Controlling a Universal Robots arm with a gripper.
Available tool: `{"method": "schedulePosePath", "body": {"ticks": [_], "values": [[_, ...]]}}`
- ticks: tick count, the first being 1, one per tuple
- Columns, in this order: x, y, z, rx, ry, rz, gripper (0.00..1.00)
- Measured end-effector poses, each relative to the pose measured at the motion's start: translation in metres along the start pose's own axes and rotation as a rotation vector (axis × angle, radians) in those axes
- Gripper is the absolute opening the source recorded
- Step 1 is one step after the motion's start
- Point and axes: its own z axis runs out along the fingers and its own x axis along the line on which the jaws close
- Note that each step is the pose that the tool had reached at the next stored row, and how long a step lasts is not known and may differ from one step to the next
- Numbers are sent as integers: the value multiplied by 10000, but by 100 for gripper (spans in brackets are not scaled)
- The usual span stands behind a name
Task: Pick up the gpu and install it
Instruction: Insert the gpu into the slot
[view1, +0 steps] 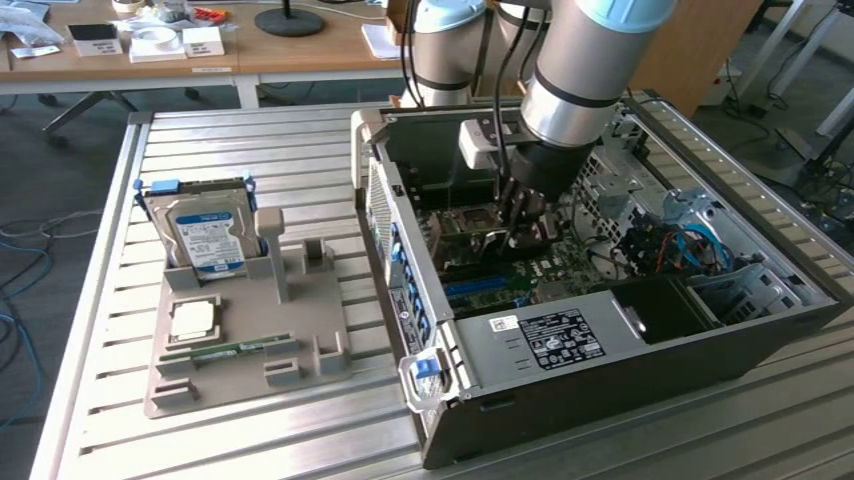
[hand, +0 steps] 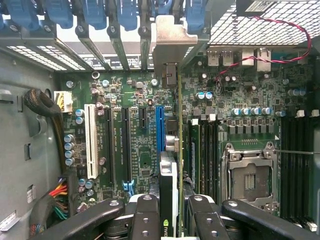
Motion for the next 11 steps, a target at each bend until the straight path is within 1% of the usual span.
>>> {"method": "schedulePosePath", "body": {"ticks": [11], "values": [[33,12,-2,0,0,0,27]]}}
